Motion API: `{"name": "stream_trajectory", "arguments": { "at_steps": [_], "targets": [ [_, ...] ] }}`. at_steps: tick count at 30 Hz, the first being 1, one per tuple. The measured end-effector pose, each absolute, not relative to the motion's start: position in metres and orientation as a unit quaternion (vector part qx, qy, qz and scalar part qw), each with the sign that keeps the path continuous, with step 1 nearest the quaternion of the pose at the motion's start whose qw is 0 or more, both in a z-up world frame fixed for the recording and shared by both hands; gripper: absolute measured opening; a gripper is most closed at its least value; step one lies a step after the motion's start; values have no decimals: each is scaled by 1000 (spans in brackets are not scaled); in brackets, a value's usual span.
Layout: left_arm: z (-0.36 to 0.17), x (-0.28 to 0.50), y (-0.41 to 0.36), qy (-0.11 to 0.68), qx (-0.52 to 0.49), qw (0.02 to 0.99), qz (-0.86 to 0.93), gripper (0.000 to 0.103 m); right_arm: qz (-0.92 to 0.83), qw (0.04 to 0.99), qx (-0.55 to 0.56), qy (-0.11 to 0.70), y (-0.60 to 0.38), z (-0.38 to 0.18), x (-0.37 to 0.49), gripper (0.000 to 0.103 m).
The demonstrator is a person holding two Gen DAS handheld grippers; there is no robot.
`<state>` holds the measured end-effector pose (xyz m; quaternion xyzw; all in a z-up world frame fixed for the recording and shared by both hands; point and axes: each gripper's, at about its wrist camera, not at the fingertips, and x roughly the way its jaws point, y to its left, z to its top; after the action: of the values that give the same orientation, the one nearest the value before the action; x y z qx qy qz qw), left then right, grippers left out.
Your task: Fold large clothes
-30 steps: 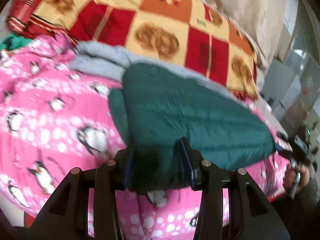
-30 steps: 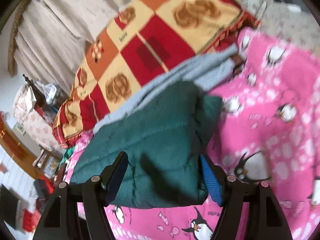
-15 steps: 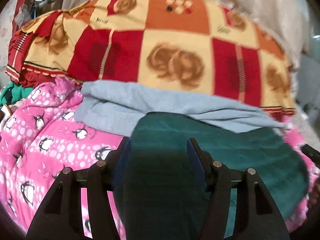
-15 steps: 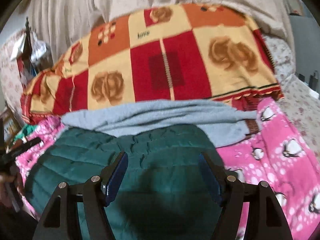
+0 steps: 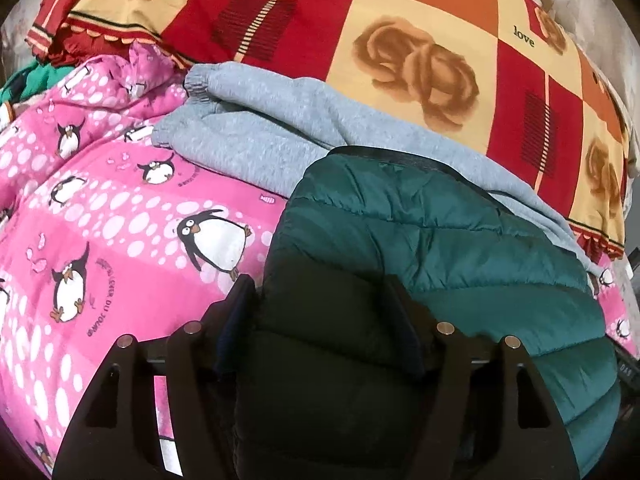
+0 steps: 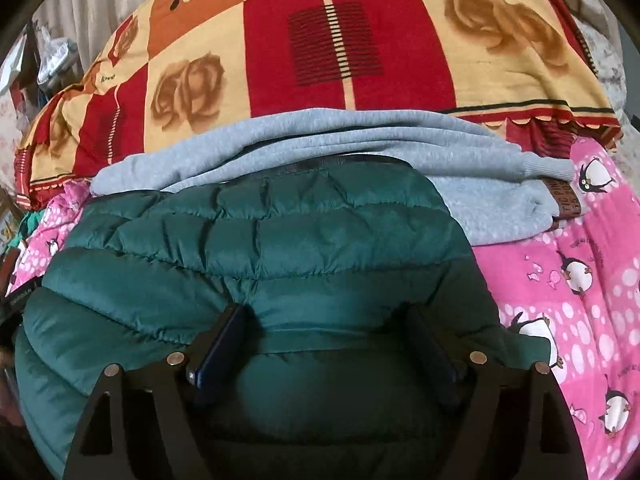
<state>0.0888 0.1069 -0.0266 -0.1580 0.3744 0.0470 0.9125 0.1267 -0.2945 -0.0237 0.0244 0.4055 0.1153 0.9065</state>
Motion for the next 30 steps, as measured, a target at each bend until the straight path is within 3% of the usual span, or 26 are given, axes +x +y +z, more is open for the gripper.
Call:
{"name": "stream_trajectory", "arguments": {
  "at_steps": [5,9,11,17,19,23,30],
  "targets": [
    [-8,77,110,370,-165,914,40,66,107,904,23,413,-296,-9,113,81],
    [30,24,100,312,-141,938,45,66,104,932,35,347,-305,30,54,80],
    [38,-4,84,302,-127,945,18,75,121,941,34,314,-298,41,20,80],
    [3,-46,28,347,-82,933,-48,79,140,936,9,323,-268,20,-18,81],
    [-6,-42,21,349,-61,934,-38,85,145,922,-14,360,-259,-3,-11,87],
    [-8,-34,19,364,-58,929,-25,101,132,923,-26,359,-260,-14,-6,103],
    [-12,-40,17,353,-64,934,-8,102,126,924,-7,360,-263,-14,-9,103]
  ]
}}
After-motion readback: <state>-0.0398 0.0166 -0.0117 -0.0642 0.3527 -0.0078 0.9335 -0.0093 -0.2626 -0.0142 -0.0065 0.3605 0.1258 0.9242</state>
